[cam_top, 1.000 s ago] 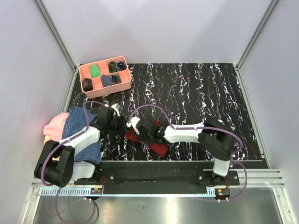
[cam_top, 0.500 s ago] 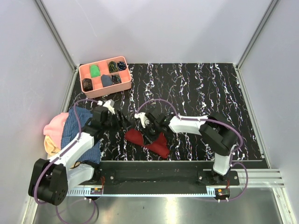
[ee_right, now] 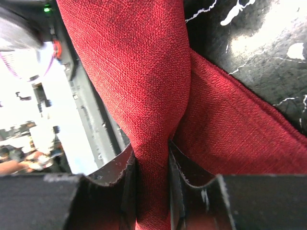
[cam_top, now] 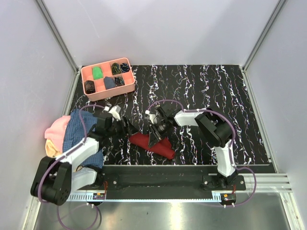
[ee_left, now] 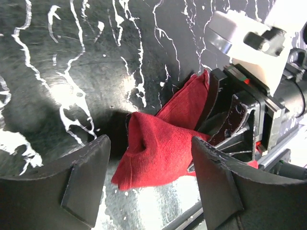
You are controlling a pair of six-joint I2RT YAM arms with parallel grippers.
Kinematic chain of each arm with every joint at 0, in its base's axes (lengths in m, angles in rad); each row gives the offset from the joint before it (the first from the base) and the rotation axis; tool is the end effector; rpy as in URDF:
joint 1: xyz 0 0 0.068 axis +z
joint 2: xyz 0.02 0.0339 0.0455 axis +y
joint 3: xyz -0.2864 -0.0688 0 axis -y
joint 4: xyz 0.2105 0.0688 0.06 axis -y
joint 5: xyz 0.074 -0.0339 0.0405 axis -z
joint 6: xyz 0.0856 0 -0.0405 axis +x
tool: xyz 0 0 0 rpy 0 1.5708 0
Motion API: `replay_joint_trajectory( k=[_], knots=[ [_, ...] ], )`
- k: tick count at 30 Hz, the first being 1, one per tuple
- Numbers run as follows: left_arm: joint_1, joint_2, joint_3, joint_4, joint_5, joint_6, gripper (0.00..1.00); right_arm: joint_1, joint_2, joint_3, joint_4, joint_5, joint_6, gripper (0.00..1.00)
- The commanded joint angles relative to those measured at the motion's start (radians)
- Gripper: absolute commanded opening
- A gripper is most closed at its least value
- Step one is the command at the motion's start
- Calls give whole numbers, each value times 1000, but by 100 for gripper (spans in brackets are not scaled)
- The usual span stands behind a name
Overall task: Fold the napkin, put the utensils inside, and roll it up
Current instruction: Roll the napkin with the utensil
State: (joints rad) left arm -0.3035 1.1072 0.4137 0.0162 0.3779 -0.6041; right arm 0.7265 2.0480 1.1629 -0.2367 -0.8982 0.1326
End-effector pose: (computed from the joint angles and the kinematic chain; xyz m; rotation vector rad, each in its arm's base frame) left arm 0.1927 -0.0934 0.1850 -0.1386 2.3488 -0.8948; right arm 0.2445 0.3068 0.1283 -1.0935 2.5397 1.4656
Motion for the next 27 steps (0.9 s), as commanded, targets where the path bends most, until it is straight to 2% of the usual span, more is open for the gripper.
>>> replay_joint_trajectory(
  k=[1,5,8,10,12,13,14,16,18,23,26,27],
  knots=[
    [-19,62,-35,163,73,-34,70,-19,63,17,-53,-77,-8,32],
    [-31,88,-46,214,88,-57,67,-29,84,30,-55,-96,-7,33],
    [-43,105,-49,241,88,-69,61,-33,95,44,-56,-108,-4,34],
    [-49,126,-50,258,93,-72,50,-35,95,49,-55,-111,-2,35],
    [-51,143,-49,268,99,-72,37,-36,86,57,-56,-107,1,40],
    [-51,152,-43,261,98,-69,22,-39,80,58,-61,-99,7,45],
    [-51,155,-38,251,90,-66,15,-41,71,63,-62,-93,7,54],
    [-51,158,-14,196,66,-51,0,-44,31,69,-75,-47,18,66],
    [-51,158,3,142,50,-39,0,-47,-30,78,-84,13,21,75],
    [-49,193,65,32,23,-39,0,-42,-178,78,-113,200,18,84],
    [-49,241,102,-5,23,-40,0,-1,-281,31,-112,370,-31,86],
    [-49,252,109,-13,26,-42,0,26,-329,14,-108,487,-54,87]
  ],
)
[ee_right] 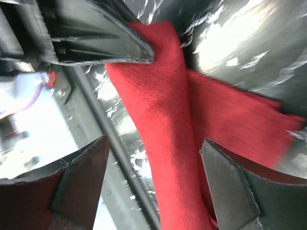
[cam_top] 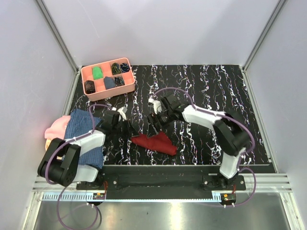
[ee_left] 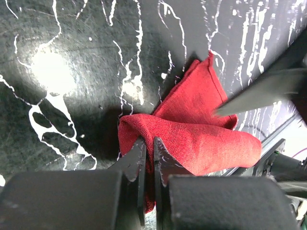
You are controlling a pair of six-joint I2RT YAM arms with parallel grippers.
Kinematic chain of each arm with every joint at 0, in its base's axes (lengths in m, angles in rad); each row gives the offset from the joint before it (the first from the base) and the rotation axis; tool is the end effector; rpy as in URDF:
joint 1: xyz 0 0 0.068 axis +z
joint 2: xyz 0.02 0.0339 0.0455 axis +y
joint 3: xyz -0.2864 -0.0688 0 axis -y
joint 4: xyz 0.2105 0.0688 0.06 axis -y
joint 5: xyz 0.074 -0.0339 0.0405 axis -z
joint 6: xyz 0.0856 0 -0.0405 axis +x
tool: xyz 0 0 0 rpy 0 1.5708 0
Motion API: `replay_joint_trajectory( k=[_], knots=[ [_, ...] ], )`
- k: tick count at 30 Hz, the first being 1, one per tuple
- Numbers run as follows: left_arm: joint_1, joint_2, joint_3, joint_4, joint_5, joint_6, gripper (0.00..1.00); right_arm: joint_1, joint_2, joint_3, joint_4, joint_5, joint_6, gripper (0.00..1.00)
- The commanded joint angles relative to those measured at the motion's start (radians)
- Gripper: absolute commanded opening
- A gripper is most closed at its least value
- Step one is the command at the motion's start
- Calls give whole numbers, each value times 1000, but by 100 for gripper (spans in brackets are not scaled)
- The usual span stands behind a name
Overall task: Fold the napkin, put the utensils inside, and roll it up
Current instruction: Roll the napkin with the utensil
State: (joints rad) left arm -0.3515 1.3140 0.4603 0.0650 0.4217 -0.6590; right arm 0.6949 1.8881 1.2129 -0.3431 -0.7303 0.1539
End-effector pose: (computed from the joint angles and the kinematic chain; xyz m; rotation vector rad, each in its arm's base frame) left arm 0.2114 -0.1148 0.1634 -0.1638 2.4882 -0.9609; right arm 0.2580 0.2894 0.1836 -0.9927 2.4965 1.2423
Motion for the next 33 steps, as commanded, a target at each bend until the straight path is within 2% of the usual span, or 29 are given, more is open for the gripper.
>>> replay_joint_trajectory(
  k=[1,3,4,9,17,20,22,25,26,28,29,30,33],
  knots=[
    [0,66,78,-62,-18,10,0,87,-191,-56,13,381,-123,87],
    [3,86,92,-99,-11,6,0,193,-245,-116,39,556,-149,88],
    [8,106,104,-100,-2,4,0,222,-259,-137,77,600,-201,88],
    [19,159,140,-128,28,12,0,366,-285,-222,165,800,-253,89],
    [37,223,175,-146,77,35,0,456,-182,-225,167,904,-316,86],
    [40,220,184,-148,81,38,0,457,-146,-219,154,934,-312,81],
    [42,214,190,-146,86,41,2,454,-121,-213,133,956,-291,70],
    [46,200,205,-146,92,52,15,448,-86,-193,93,967,-258,59],
    [46,194,209,-148,94,55,23,440,-75,-191,89,942,-248,56],
    [52,171,222,-152,89,62,34,427,-75,-193,75,907,-215,48],
    [55,159,224,-169,83,71,40,410,-84,-196,73,848,-206,46],
    [63,136,231,-180,72,78,52,396,-93,-197,73,810,-188,44],
    [81,70,230,-208,-1,101,69,335,-129,-207,79,628,-160,41]
  ],
)
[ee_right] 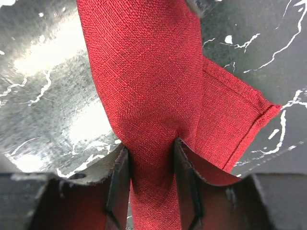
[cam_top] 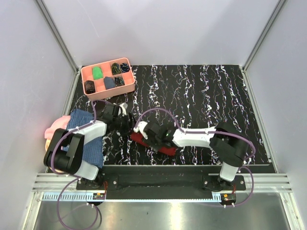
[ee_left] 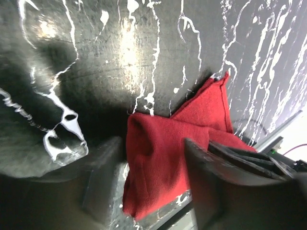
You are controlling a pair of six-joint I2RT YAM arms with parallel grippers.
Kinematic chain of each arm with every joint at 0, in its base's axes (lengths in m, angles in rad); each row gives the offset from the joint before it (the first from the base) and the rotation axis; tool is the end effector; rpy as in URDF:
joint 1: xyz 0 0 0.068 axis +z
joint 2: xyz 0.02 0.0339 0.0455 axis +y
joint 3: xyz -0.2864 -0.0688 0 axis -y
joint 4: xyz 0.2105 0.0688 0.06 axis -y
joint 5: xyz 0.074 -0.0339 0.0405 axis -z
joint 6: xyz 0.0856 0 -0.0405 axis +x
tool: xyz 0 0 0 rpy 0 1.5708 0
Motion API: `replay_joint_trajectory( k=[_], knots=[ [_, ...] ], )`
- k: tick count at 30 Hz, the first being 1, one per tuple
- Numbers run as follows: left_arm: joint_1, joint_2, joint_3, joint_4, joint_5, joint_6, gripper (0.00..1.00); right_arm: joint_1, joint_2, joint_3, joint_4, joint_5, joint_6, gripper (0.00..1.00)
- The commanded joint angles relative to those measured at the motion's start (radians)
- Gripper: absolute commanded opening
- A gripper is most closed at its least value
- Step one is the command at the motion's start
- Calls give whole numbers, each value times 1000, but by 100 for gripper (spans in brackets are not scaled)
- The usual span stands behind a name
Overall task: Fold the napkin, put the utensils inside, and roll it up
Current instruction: Roll the napkin with the utensil
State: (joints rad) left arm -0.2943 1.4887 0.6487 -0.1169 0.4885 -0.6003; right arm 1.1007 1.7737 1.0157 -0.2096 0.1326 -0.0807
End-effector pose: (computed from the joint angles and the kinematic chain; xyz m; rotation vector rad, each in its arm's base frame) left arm 0.2447 -0.1161 0.1600 -0.1959 2.6368 -0.9537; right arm 0.1740 0.3176 0.1621 -1.3723 2.1408 0.2388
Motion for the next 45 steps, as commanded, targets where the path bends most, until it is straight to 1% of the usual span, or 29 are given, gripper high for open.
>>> replay_joint_trajectory(
  k=[1,2,4,5,7,8,9,14,16,17,22,26,32,34,35,36,37,38,39,40,41,43,44,45],
  knots=[
    [27,-123,37,-27,-82,49,71,-84,-19,-14,-51,-275,75,40],
    [27,-160,25,-26,-96,54,72,-99,-25,-14,-48,-348,75,39],
    [29,-195,6,6,-125,54,74,-142,-25,-9,-47,-422,75,39],
    [29,-227,-16,22,-125,51,74,-157,-17,-8,-45,-495,75,39],
    [29,-251,-47,78,-107,34,74,-203,-5,1,-48,-562,75,38],
    [29,-267,-76,97,-96,31,74,-217,10,6,-47,-627,103,38],
    [29,-272,-90,111,-76,27,74,-249,18,9,-47,-657,105,38],
    [29,-281,-155,190,-39,16,73,-320,78,44,-45,-836,119,37],
    [29,-283,-165,223,-22,11,72,-358,111,60,-45,-893,125,37],
    [27,-280,-175,235,-16,8,70,-369,124,66,-42,-945,134,37],
    [23,-254,-201,327,22,-12,65,-423,191,98,-42,-1054,144,35],
    [12,-206,-210,399,53,-35,57,-449,236,116,-36,-1117,157,35],
    [-31,-130,-201,464,62,-52,52,-472,280,132,-37,-1179,168,35],
    [-48,-102,-196,485,64,-59,48,-475,294,136,-37,-1191,171,36],
    [-52,-96,-193,499,68,-65,44,-479,299,141,-36,-1194,173,36],
    [-55,-84,-190,502,71,-67,31,-479,300,142,-34,-1188,177,37],
    [-60,-76,-187,500,71,-67,24,-483,299,144,-34,-1185,182,39],
    [-60,-74,-184,482,64,-64,17,-484,291,147,-36,-1179,188,46],
    [-60,-70,-172,462,52,-59,5,-486,270,149,-39,-1154,197,50],
    [-60,-68,-161,439,38,-56,0,-486,254,150,-39,-1139,203,54],
    [-60,-65,-152,403,15,-52,0,-487,236,150,-37,-1118,209,55],
    [-59,-56,-126,370,-4,-55,0,-487,178,155,-42,-1053,226,63],
    [-59,-50,-112,329,-19,-62,0,-487,155,152,-42,-1021,231,66],
    [-59,-32,-86,304,-28,-65,0,-489,103,149,-43,-960,234,70]
  ],
)
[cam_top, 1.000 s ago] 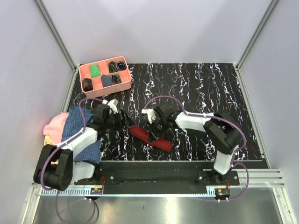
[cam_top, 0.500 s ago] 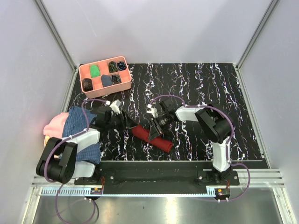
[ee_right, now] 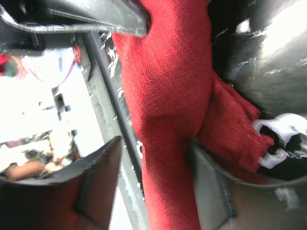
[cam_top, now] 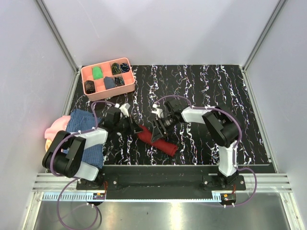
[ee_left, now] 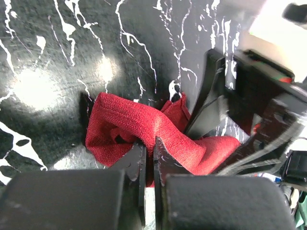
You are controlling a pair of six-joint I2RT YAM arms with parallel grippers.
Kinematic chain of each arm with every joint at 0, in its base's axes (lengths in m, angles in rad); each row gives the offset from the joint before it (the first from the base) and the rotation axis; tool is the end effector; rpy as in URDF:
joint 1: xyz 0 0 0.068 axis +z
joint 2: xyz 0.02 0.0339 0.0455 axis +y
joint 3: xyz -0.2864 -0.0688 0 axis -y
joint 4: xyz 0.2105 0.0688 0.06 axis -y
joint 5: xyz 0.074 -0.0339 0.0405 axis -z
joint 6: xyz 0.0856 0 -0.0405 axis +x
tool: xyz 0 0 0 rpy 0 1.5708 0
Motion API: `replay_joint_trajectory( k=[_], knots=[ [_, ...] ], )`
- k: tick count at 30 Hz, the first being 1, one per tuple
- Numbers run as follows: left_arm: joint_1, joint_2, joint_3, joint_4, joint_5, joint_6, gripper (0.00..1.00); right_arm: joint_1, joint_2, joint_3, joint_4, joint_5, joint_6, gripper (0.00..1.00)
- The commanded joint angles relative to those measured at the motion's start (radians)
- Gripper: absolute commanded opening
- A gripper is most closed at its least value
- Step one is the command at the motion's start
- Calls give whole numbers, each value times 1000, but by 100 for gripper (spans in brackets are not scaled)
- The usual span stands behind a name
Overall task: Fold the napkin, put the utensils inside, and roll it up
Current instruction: Roll the napkin with the utensil
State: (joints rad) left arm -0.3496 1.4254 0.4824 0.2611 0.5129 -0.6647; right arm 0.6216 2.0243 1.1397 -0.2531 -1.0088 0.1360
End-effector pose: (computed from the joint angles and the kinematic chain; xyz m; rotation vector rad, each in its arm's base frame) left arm 0.2356 -0.1306 0.1681 -0.0797 2.3921 -1.0937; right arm 0.2631 0.2775 0.1375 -0.9623 2.5285 1.5960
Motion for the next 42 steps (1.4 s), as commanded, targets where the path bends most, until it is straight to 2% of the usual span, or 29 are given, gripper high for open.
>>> replay_joint_trajectory(
  k=[1,6,7,9,11,17,24,29,32,33,34,36,37,42],
  knots=[
    [-2,46,96,-97,-56,-4,0,-8,-176,22,0,221,17,73],
    [15,145,183,-212,-47,-9,0,81,-358,-35,-3,616,-91,80],
    [20,161,191,-220,-31,-10,0,152,-375,-52,-5,683,-113,82],
    [34,202,219,-241,-10,-6,0,222,-401,-67,11,865,-182,84],
    [40,236,243,-258,22,0,0,298,-397,-80,23,984,-203,85],
    [54,267,263,-284,49,10,0,432,-314,-81,49,1156,-286,85],
    [67,268,274,-303,62,24,0,461,-228,-80,48,1194,-314,84],
    [69,256,286,-295,81,31,3,454,-154,-49,-11,1225,-277,78],
    [69,239,298,-296,91,34,16,435,-136,-43,-21,1172,-251,71],
    [69,225,301,-299,90,37,20,422,-134,-43,-23,1153,-245,66],
    [70,218,305,-304,88,39,29,414,-136,-44,-26,1110,-236,62],
    [72,193,311,-324,72,50,37,396,-138,-41,-32,1057,-227,53],
    [75,181,312,-329,65,53,45,373,-139,-41,-38,988,-219,51],
    [81,77,292,-364,-5,91,61,307,-151,-44,-48,772,-199,44]
  ],
)
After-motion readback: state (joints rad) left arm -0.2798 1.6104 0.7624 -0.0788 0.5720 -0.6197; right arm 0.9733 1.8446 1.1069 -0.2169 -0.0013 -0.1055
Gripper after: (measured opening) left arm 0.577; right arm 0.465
